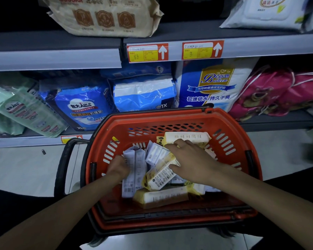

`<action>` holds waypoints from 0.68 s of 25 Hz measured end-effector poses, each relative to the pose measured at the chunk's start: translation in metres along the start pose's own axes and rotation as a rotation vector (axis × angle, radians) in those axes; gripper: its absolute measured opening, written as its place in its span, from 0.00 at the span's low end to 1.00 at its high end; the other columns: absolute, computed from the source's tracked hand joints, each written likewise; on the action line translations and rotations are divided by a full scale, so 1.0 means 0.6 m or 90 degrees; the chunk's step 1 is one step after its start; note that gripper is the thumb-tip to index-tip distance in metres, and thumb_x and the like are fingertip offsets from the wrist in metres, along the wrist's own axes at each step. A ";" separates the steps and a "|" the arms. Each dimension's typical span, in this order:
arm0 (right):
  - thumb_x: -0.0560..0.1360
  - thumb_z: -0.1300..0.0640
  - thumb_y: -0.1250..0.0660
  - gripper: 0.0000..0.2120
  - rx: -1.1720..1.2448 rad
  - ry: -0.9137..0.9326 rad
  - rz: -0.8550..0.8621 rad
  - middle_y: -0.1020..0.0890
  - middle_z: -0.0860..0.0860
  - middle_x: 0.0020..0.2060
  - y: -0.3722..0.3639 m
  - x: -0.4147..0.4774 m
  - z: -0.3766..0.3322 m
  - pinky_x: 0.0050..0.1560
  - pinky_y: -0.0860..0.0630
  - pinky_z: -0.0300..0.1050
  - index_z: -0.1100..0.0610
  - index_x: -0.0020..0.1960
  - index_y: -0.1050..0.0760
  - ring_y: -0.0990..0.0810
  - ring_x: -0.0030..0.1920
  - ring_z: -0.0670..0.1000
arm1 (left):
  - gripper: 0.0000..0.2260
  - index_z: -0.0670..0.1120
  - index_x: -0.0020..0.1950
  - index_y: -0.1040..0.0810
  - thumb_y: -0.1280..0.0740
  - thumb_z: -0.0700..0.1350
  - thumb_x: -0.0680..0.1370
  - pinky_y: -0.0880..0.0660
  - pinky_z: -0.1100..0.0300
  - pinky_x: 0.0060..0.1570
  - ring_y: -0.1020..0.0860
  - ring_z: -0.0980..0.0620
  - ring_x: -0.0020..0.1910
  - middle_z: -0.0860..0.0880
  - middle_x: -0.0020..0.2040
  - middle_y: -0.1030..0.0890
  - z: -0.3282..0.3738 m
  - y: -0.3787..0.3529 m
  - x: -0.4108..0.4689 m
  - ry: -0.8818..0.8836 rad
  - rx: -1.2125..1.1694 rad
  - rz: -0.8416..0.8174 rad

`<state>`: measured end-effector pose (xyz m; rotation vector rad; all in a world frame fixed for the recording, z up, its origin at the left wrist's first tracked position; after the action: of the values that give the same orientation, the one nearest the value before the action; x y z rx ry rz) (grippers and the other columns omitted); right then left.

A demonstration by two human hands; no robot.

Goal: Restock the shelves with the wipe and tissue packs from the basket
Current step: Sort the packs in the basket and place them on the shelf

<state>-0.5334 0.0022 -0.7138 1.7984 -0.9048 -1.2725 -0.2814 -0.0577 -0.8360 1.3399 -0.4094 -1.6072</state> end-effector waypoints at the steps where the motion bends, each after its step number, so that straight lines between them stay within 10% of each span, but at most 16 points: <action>1: 0.83 0.45 0.37 0.32 -0.005 0.003 -0.003 0.31 0.56 0.73 -0.001 -0.001 0.000 0.68 0.28 0.57 0.51 0.82 0.42 0.29 0.70 0.60 | 0.04 0.39 0.49 0.19 0.33 0.38 0.80 0.24 0.59 0.37 0.18 0.46 0.41 0.45 0.40 0.18 0.001 0.001 -0.003 -0.005 -0.019 -0.020; 7: 0.83 0.45 0.36 0.31 -0.007 0.001 -0.007 0.31 0.56 0.73 0.001 -0.001 0.003 0.67 0.27 0.57 0.52 0.82 0.41 0.29 0.70 0.60 | 0.06 0.36 0.52 0.18 0.29 0.38 0.77 0.26 0.58 0.38 0.18 0.44 0.46 0.43 0.45 0.18 -0.007 0.004 -0.004 -0.002 -0.023 -0.006; 17: 0.82 0.44 0.36 0.31 0.037 0.002 -0.014 0.30 0.55 0.72 0.012 0.000 0.004 0.68 0.28 0.56 0.50 0.81 0.41 0.29 0.70 0.58 | 0.18 0.42 0.26 0.31 0.31 0.34 0.75 0.37 0.59 0.24 0.28 0.49 0.26 0.47 0.26 0.28 0.016 0.064 -0.034 -0.063 0.037 0.081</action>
<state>-0.5367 -0.0014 -0.7081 1.8595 -0.9310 -1.2680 -0.2738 -0.0624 -0.7922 1.2542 -0.5937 -1.5702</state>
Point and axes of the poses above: each hand's wrist, its own x-axis towards the middle knuckle, its own y-axis out of the back of the hand, z = x × y, the point moved 1 cm from there along x, towards the middle knuckle
